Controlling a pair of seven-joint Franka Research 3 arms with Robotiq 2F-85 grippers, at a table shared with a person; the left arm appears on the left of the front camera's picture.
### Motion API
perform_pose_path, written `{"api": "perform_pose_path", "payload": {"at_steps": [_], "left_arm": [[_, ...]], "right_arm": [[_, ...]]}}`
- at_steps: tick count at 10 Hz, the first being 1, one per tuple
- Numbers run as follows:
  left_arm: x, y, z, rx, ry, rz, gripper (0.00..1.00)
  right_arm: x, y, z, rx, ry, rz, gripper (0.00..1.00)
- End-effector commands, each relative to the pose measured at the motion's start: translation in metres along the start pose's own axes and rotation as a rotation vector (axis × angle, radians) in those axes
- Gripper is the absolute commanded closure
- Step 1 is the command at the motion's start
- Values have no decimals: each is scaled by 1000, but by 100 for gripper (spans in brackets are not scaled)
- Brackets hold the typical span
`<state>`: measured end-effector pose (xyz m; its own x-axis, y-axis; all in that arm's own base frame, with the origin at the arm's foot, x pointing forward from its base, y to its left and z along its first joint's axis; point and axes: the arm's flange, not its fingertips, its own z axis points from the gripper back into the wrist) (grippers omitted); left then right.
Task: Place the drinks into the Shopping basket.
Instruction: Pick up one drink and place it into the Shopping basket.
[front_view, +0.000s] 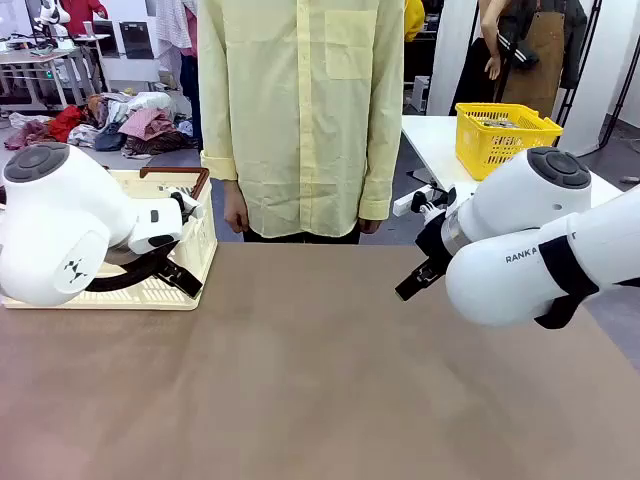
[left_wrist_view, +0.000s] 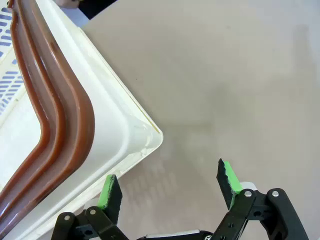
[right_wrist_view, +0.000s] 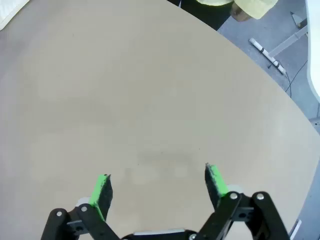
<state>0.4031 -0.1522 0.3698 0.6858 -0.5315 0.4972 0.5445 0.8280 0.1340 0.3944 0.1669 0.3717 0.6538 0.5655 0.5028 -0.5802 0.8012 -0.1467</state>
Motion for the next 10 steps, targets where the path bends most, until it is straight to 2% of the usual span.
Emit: {"api": "perform_pose_path", "payload": {"at_steps": [1,10], "left_arm": [[0,0,0,1,-3,0,0],[0,0,0,1,-3,0,0]], "right_arm": [[0,0,0,0,-1,0,0],[0,0,0,0,-1,0,0]]}}
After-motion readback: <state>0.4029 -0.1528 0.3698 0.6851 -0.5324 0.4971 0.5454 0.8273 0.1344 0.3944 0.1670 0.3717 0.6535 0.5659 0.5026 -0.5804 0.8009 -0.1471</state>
